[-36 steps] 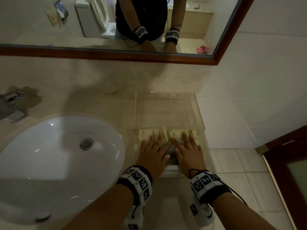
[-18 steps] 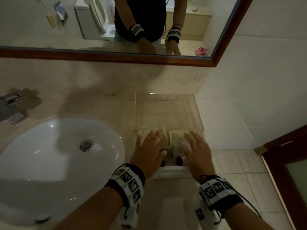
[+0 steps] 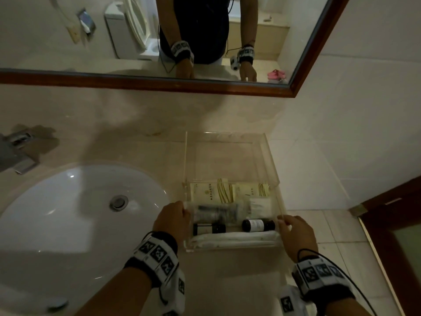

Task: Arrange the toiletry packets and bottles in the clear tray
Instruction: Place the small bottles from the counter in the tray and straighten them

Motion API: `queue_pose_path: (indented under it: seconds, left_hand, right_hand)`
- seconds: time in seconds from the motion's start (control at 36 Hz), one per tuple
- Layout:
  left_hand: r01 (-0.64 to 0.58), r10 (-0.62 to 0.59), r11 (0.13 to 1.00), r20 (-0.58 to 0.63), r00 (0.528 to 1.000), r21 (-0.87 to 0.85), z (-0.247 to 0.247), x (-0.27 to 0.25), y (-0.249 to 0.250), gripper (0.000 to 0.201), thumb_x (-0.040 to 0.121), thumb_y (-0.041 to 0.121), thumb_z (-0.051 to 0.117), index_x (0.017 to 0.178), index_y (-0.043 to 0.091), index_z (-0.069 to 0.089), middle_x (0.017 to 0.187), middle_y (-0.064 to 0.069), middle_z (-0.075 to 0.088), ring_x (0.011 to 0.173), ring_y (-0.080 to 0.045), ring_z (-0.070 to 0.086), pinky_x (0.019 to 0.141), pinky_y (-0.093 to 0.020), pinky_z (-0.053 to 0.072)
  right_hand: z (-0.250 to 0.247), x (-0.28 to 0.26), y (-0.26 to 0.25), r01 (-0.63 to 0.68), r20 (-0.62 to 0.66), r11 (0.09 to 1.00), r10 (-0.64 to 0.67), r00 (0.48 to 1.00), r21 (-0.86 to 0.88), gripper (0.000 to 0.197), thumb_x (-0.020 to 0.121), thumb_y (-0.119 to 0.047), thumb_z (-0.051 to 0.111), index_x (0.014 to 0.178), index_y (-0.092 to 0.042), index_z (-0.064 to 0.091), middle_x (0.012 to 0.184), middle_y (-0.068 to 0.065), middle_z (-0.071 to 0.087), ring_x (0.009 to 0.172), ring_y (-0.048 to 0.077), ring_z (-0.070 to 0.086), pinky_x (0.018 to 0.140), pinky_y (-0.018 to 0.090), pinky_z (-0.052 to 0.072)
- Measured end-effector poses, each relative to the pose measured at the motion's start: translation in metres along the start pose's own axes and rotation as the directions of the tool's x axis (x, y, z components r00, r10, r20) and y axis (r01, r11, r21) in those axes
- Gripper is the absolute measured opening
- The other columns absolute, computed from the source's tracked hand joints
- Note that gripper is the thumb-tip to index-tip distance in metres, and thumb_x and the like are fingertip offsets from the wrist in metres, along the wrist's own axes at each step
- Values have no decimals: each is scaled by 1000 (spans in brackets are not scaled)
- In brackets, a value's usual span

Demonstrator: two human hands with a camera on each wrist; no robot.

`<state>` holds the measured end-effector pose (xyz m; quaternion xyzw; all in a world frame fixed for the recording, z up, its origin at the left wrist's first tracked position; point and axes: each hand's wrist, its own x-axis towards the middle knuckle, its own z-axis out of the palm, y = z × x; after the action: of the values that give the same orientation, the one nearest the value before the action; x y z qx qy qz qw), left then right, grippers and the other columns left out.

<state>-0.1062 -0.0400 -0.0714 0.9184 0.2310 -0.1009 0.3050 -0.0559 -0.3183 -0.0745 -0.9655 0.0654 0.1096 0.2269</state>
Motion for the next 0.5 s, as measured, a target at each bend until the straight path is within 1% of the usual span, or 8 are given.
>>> queue_pose_path:
  seconds: [0.06,0.11,0.25,0.33,0.39,0.44,0.47,0.5]
  left_hand:
    - [-4,4,1000,-5,1000,13,-1,3,0,32,95,20,42,63,18,36,70,-1,44,70,-19,47,63,-29,37]
    - [-6,6,1000,-11,1000,7,-1,6,1,35,94,20,44,60,19,33,68,-1,43,69,-20,46,62,-29,37]
    - [-21,21,1000,-8,1000,-12,-1,7,2,40,92,16,46,57,19,29,60,3,35,66,-19,43,61,-28,32]
    - [-37,37,999,-22,999,-32,-2,9,4,41,92,14,47,56,18,28,59,3,34,67,-20,43,61,-29,31]
    - [-45,44,998,-27,999,-35,-3,11,6,40,92,14,47,57,19,29,61,3,35,67,-19,42,59,-27,31]
    - [-51,50,998,-30,998,-33,-4,14,7,39,93,15,47,57,19,30,62,3,36,64,-16,41,52,-24,29]
    - [-48,47,998,-29,998,-28,-5,15,7,39,93,15,47,58,19,30,62,3,36,63,-16,40,51,-23,29]
    - [-47,46,999,-28,999,-19,-6,16,7,39,93,16,47,58,19,30,62,3,36,64,-16,41,52,-24,30]
  right_hand:
    - [3,1,2,3,-20,1000,-3,1000,8,27,95,-19,48,111,-9,67,112,14,63,103,30,58,88,31,43]
    - [6,1,3,3,-38,1000,-2,999,23,26,95,-18,48,110,-9,67,111,14,63,102,30,58,87,30,42]
    - [13,1,5,-2,-81,999,6,997,50,25,95,-17,48,108,-9,68,107,14,64,98,29,58,82,28,41]
    - [17,1,7,-2,-106,997,10,994,76,24,94,-16,49,107,-8,68,104,14,64,95,29,58,77,25,35]
    - [18,2,7,4,-129,995,9,992,98,24,94,-14,50,107,-7,68,104,14,64,95,29,58,77,23,34]
    - [18,2,6,14,-137,994,1,991,109,23,93,-13,51,107,-7,69,104,15,65,96,29,58,78,24,36]
    - [18,3,5,19,-136,994,-5,991,106,23,93,-12,51,107,-6,69,104,15,65,96,30,58,79,25,37]
    - [17,4,4,21,-132,995,-8,991,99,24,93,-12,51,107,-7,69,105,15,65,98,30,58,81,26,38]
